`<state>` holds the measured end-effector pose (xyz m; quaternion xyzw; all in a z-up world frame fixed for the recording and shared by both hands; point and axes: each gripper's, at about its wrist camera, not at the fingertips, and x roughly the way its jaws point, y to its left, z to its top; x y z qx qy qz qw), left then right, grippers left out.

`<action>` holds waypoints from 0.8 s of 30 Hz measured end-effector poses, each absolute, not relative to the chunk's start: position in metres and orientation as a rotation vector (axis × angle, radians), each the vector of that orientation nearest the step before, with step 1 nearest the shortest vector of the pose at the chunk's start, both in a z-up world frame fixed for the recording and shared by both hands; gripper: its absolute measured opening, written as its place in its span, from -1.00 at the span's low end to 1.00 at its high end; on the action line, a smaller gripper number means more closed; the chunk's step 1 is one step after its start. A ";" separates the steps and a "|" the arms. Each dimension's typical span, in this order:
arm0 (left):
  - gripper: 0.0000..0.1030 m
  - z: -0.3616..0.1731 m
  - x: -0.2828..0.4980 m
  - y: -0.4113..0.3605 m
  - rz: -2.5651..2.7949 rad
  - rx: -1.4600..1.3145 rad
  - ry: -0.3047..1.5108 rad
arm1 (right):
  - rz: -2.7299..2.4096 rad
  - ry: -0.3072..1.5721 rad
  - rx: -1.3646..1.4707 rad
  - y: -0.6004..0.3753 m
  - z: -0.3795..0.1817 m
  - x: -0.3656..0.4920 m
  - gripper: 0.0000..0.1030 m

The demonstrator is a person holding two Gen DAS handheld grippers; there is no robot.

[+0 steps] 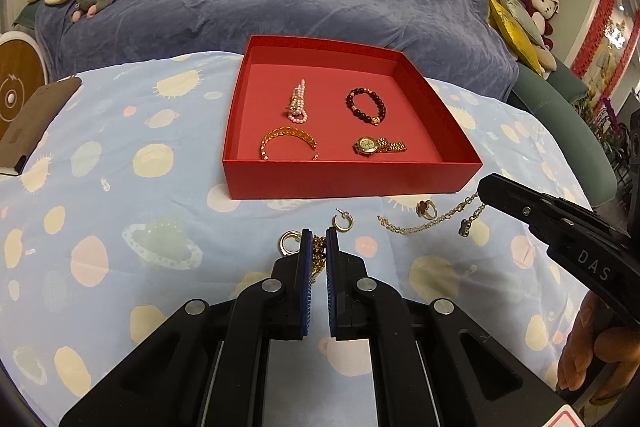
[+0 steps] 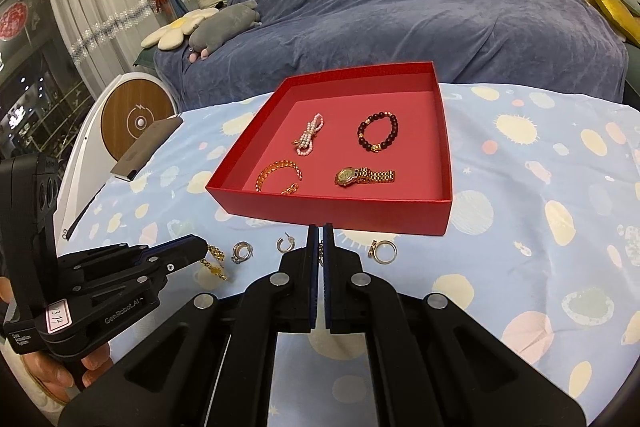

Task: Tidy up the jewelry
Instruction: 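Grasp the gold clover-pendant necklace with the right gripper while the left gripper holds the chain, then carry the chain and clover necklace over the red box and open both grippers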

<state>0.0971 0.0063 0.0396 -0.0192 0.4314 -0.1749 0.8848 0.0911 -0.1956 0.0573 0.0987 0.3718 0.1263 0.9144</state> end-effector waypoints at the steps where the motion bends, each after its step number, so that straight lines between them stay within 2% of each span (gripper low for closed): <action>1: -0.92 0.041 0.098 0.006 -0.364 -0.044 0.894 | 0.260 0.760 0.207 -0.197 0.059 0.091 -0.98; 13: -0.92 0.080 0.118 0.011 -0.362 -0.098 0.830 | 0.264 0.639 0.223 -0.211 0.110 0.094 -0.98; 20: -0.95 0.109 0.153 -0.001 -0.381 -0.086 0.795 | 0.248 0.579 0.200 -0.217 0.145 0.124 -0.98; 24: -1.00 0.119 0.182 -0.016 -0.381 -0.062 0.773 | 0.222 0.585 0.212 -0.224 0.147 0.151 -0.98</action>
